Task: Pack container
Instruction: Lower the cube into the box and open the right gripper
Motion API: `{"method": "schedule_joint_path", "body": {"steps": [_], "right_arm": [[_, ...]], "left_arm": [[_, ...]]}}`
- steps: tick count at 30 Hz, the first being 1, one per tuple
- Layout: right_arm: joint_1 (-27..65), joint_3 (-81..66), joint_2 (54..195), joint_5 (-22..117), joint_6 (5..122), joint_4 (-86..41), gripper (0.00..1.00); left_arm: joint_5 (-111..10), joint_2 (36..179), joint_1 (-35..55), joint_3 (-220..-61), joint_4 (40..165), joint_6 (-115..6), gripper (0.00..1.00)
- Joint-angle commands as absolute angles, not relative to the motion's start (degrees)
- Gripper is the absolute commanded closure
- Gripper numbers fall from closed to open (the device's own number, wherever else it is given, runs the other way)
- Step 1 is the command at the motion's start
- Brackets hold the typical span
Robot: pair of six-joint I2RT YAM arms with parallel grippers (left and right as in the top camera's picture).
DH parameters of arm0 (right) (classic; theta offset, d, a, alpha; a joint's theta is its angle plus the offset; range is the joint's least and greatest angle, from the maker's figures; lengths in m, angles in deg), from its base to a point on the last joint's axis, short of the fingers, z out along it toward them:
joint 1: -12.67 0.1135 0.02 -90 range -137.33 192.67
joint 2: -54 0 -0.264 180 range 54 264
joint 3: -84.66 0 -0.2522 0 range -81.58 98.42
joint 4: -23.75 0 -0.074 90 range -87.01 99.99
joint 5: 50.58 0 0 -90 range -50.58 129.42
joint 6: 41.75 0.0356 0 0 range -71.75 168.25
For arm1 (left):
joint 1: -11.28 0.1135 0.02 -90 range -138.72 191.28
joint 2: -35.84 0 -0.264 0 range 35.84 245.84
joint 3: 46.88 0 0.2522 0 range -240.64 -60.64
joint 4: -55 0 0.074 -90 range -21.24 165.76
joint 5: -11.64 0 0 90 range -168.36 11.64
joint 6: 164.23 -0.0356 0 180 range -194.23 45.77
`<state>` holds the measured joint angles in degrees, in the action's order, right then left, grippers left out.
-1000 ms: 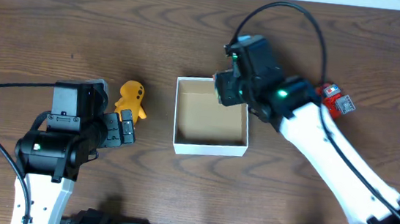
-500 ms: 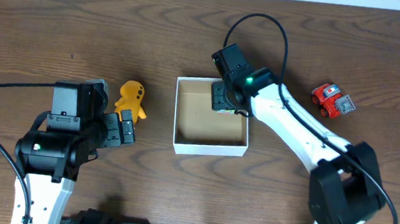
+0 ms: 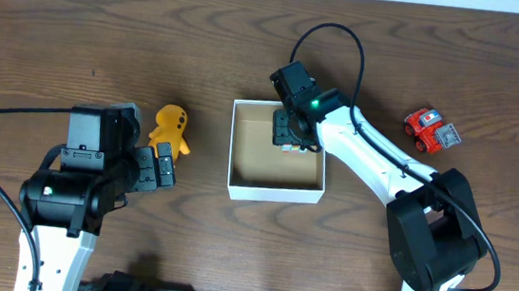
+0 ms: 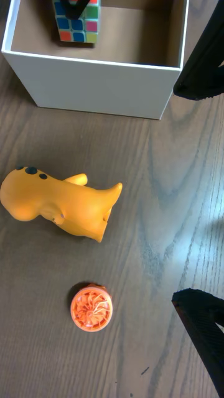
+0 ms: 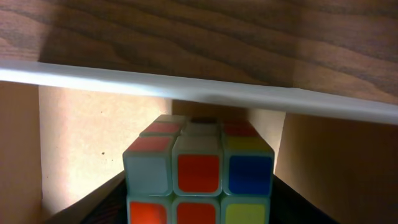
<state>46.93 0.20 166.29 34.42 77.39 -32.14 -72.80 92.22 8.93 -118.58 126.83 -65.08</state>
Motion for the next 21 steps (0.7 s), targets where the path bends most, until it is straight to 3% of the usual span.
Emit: {"method": "schedule_joint_path", "body": {"steps": [1,7,16,18,21], "right_arm": [[46.60,1.29,166.58,33.20,78.20,-31.51,0.36],[46.73,2.05,165.48,32.85,78.25,-31.37,0.28],[48.33,3.93,157.66,30.42,76.41,-32.84,0.32],[49.16,3.93,156.65,30.95,73.63,-32.73,0.37],[50.75,3.89,156.65,34.44,68.61,-33.41,0.52]], "left_arm": [[-73.87,92.33,9.13,-119.76,126.85,-65.58,0.02],[-73.89,92.33,9.13,-119.76,126.87,-65.58,0.02],[-73.89,92.33,9.13,-119.76,126.85,-65.58,0.02],[-73.89,92.33,9.13,-119.76,126.85,-65.58,0.02],[-73.89,92.33,9.13,-119.76,126.83,-65.58,0.02]]}}
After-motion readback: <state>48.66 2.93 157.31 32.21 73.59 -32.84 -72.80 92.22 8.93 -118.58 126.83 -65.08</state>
